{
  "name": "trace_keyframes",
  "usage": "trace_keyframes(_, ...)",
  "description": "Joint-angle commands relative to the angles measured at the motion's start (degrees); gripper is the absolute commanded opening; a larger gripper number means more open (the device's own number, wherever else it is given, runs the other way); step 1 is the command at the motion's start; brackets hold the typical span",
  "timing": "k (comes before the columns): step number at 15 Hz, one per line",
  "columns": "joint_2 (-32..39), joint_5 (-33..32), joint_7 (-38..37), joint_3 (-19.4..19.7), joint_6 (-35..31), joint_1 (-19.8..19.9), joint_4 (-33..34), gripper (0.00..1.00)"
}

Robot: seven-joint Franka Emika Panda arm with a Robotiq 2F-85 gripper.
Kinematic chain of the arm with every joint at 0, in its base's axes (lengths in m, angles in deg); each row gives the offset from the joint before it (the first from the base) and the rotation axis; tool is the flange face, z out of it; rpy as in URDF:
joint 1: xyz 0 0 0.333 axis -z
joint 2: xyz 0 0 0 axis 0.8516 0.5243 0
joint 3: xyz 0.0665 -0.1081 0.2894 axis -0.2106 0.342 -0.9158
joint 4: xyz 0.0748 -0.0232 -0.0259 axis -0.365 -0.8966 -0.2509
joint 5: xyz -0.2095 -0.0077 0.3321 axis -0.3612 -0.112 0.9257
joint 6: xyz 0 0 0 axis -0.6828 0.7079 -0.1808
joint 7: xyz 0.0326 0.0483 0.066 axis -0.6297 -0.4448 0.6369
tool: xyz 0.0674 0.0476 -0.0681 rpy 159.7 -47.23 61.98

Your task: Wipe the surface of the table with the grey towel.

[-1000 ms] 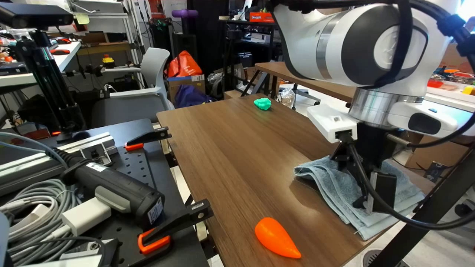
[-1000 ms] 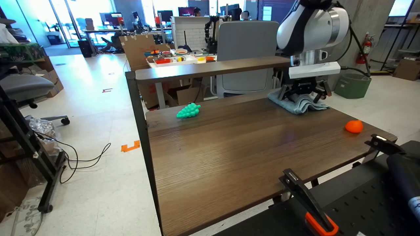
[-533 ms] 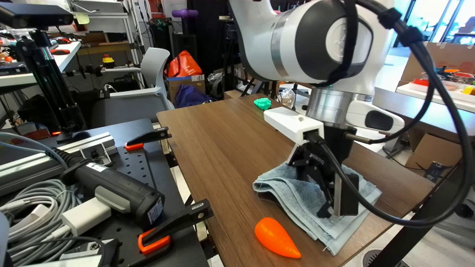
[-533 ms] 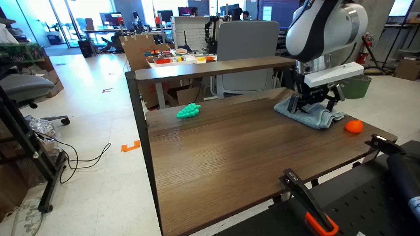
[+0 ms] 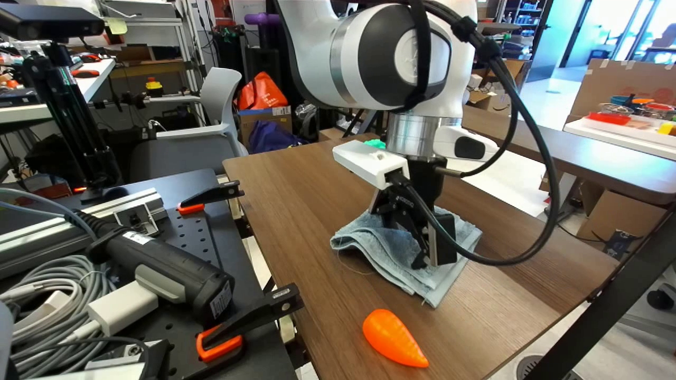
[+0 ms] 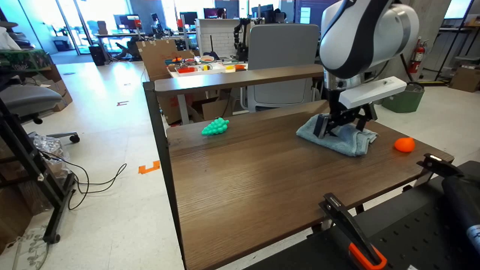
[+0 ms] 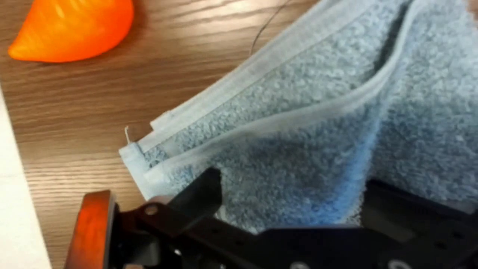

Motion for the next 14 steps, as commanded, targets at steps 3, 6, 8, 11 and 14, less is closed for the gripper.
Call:
trace_keyframes(3,0.33,15.42,4.47,-12.53,3.53,4.73,3.86,1.00)
trace_keyframes(6,2.05,23.73,4.41,-17.08,3.52,5.79,7.85,1.00)
trace_keyframes(8,3.62,26.78,3.13,-17.22,3.01,5.36,11.17,1.00)
trace_keyframes(11,7.07,28.38,1.93,-15.37,2.82,5.31,16.71,1.00)
trace_keyframes(14,10.76,28.67,0.57,-13.58,3.93,6.66,22.12,1.00)
